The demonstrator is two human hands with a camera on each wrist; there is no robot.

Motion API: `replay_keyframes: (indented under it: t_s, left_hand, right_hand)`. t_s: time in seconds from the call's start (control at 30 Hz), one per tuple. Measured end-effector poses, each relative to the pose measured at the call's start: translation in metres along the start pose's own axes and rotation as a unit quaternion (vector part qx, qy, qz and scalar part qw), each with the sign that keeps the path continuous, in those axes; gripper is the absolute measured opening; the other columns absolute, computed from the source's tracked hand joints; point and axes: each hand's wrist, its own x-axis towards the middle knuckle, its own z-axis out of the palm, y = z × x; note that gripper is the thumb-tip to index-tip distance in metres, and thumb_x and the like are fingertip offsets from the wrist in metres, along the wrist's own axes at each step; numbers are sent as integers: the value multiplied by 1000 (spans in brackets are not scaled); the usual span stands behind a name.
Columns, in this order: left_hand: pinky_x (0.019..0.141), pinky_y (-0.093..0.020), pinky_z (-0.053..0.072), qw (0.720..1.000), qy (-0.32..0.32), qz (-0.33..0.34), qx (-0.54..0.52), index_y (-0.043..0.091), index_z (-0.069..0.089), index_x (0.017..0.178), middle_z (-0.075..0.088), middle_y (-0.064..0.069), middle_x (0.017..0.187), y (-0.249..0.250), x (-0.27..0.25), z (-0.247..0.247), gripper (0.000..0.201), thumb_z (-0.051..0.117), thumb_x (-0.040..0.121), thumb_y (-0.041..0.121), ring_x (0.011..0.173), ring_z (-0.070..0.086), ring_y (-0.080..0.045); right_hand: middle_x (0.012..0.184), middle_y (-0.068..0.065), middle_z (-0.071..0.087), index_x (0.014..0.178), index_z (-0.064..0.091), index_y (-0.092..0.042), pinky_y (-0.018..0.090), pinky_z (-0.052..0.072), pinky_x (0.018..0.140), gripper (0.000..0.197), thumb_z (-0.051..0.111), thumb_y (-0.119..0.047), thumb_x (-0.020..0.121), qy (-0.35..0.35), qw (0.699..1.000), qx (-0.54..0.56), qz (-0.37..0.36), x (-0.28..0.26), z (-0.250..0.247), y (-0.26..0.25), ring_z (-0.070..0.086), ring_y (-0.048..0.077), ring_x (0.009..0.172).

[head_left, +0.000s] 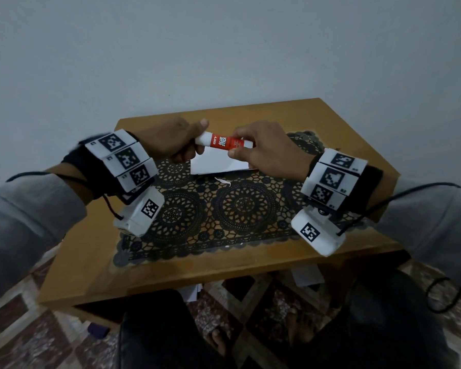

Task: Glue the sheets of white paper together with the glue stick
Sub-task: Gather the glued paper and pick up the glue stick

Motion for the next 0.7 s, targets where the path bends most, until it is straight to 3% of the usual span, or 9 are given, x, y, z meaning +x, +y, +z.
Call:
replay_keyframes:
  t_s: [0.1, 0.2, 0.27, 0.37, 0.5, 0.7]
  left_hand:
    - [43, -22, 29, 998, -25, -46, -24, 8, 52, 68, 41, 1, 41, -2, 2, 4, 63, 22, 99, 53, 38, 33, -15]
    - [49, -25, 38, 995, -73, -54, -46, 4, 56, 84, 58, -6, 55, -7, 0, 0, 58, 25, 99, 51, 46, 48, -18]
    - [54, -26, 47, 996, -75, -13, -49, 5, 51, 103, 65, -11, 76, -6, -2, -6, 32, 39, 99, 35, 60, 59, -20]
    - [58, -23, 52, 999, -27, 15, -43, 11, 49, 96, 62, -11, 80, -1, -6, -8, 4, 47, 98, 14, 64, 61, -15]
    - [50, -11, 40, 999, 7, 30, 23, 14, 48, 75, 51, -2, 62, 3, -9, -3, 29, 38, 102, 17, 44, 50, 0]
    - [41, -19, 32, 1000, -18, 14, -19, 7, 49, 72, 37, -6, 57, 7, -4, 2, 43, 30, 104, 29, 37, 37, -8]
  right_hand:
    - [83, -2, 66, 102, 71, -13, 23, 36, 62, 23, 66, -31, 89, 6, 1000, -22, -14, 0, 3, 0, 50, 10, 68]
    - [94, 1, 70, 111, 71, -13, 30, 47, 73, 28, 67, -31, 89, -19, 1000, 1, 3, 1, 2, 0, 56, 11, 74]
    - [92, 3, 71, 111, 71, -12, 35, 53, 73, 29, 67, -30, 89, -27, 999, 23, 16, 2, 1, 0, 59, 11, 68]
    - [86, 5, 71, 107, 72, -9, 35, 58, 66, 26, 67, -28, 89, -34, 997, 70, 24, 3, 1, 0, 67, 16, 62]
    - [80, 7, 71, 102, 74, -8, 34, 52, 64, 25, 68, -29, 89, -16, 999, 50, 13, 1, -2, -3, 63, 17, 63]
    - [85, 5, 71, 105, 73, -10, 31, 42, 67, 26, 65, -30, 90, 16, 1000, 4, -19, -3, 0, -4, 59, 19, 72]
